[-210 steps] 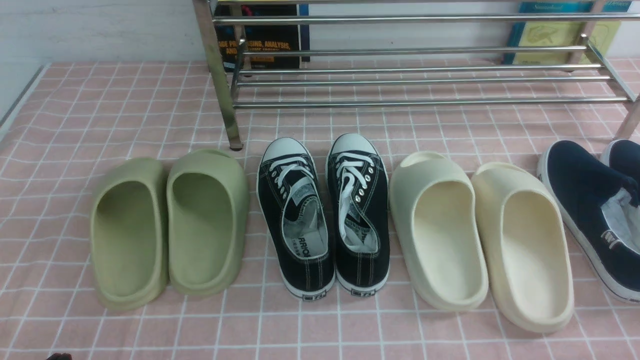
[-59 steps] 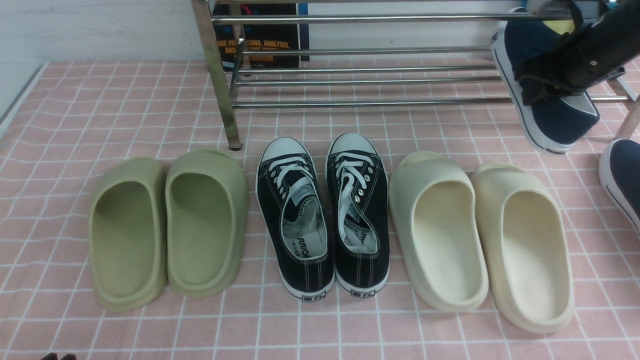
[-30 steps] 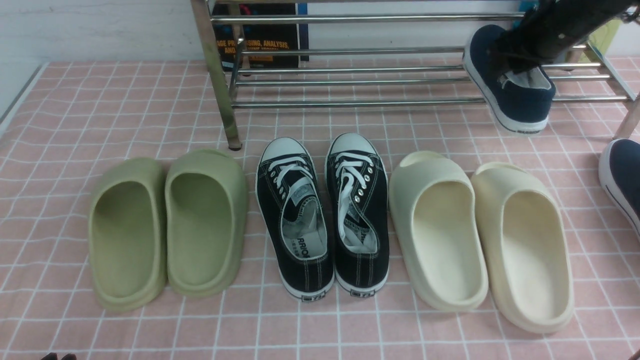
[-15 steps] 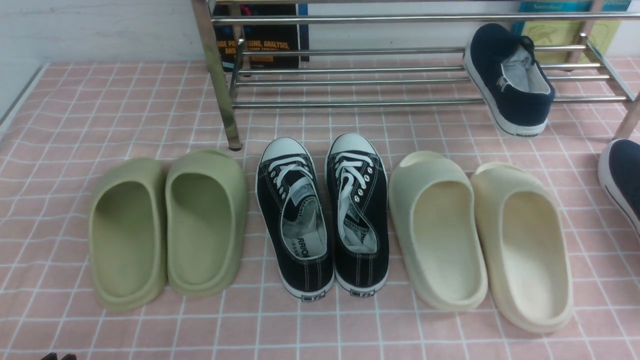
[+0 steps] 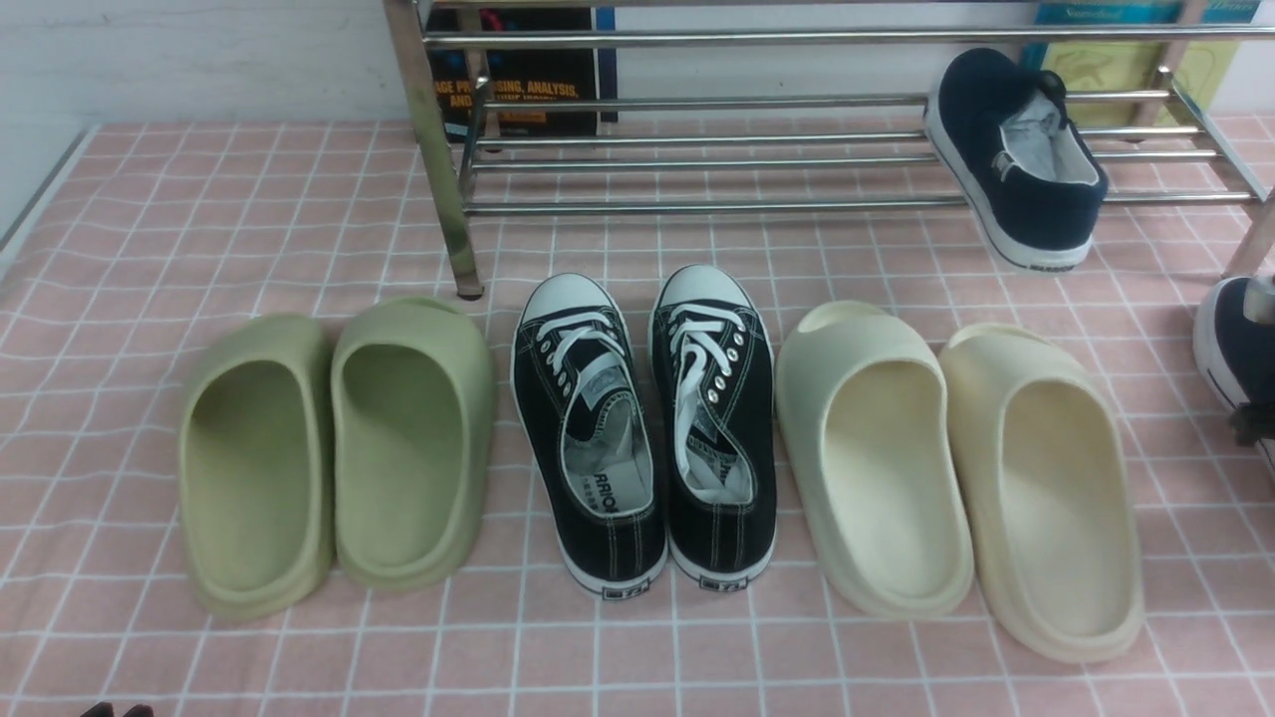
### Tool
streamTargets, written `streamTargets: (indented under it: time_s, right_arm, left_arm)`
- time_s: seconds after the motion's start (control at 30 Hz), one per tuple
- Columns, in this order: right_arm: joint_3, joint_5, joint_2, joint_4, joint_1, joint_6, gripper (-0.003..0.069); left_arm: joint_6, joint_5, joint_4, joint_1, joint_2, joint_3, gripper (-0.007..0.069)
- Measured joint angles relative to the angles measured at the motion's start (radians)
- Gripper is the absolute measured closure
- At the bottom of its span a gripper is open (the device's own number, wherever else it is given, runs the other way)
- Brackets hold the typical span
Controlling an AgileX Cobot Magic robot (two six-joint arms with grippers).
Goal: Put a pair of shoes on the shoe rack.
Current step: Use the right arm to grab the shoe closest to it, then use the right arm to put a shoe into the shoe rack
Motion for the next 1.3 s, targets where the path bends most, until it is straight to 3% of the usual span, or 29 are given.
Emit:
streamTargets:
  time_s: [0.1,0.3,0.5,0.8,1.3]
  right_arm:
    - [-0.011,0.03,-0.015,0.006,0.011,0.0,0.0648]
    - [-0.143,0.283,-0.045,0.027,0.094,-0.018,0.0648]
    - [-0.306,0.381,-0.045,-0.018,0.188,0.012,0.0648]
    - [-0.482,0.384,-0.022,-0.124,0.204,0.078,0.0648]
    - [-1.022,0.343,0.388,-0.094,0.204,0.074,0.0648]
  left_arm:
    - [0.0,0.0,0.0,0.0,0.0,0.0,0.0459]
    - [0.0,0.0,0.0,0.0,0.0,0.0,0.0456]
    - [0.0,0.0,0.0,0.0,0.0,0.0,0.0454]
    - [0.0,0.0,0.0,0.0,0.0,0.0,0.0447]
    - [0.0,0.0,-0.001,0.0,0.0,0.0,0.0442]
